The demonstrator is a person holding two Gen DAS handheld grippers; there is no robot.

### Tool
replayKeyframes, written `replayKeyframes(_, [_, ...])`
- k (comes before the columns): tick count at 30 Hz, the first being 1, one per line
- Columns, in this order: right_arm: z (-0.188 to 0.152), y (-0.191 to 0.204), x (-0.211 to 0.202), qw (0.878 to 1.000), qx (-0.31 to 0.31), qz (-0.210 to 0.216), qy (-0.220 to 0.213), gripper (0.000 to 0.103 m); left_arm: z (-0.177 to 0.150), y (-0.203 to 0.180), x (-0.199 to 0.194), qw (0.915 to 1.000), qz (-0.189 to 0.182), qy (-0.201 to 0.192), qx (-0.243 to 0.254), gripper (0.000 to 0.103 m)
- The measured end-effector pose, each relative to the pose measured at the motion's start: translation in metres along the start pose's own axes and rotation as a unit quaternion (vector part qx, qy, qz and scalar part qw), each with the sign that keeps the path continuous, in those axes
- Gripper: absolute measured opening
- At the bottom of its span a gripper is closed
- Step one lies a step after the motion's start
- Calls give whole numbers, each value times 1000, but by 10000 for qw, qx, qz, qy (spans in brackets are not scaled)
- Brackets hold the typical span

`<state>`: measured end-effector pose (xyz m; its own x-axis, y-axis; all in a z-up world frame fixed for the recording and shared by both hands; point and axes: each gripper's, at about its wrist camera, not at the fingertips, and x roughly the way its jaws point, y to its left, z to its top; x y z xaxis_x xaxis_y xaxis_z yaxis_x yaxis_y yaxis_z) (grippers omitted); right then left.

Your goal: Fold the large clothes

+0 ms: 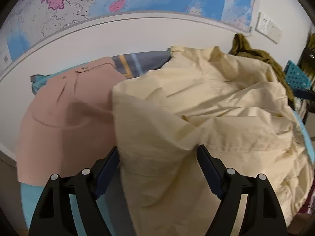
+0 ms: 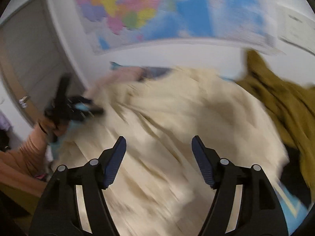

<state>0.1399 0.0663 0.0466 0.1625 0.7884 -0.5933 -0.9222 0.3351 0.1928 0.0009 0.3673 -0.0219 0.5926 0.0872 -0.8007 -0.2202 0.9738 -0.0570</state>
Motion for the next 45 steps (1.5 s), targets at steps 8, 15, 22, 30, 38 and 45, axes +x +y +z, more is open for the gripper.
replayKeyframes(8, [65,39,181,9901,168,794,1147,55,-35,-10,-16,9994,-303,-35,187,77])
replayKeyframes(15, [80,48,267,9718,374,1245,1970,19,-57,-6,-5,9981,-562,162,208,77])
replayKeyframes(22, [131,72,231,9885,-654,758,1134,1,-61,11,5,9955,-911,202,-141,78])
replayKeyframes(30, [113,31,241,9927,21,165,1195,48,-58,4,9,9968,-694,365,164,77])
replayKeyframes(38, [23,-28,49,9980,435,-387,257,75,-20,7,-24,9970,-650,-357,238,78])
replayKeyframes(45, [-87,-52,-12,9863,973,-1019,859,81,17,-17,3,9964,-597,-302,525,78])
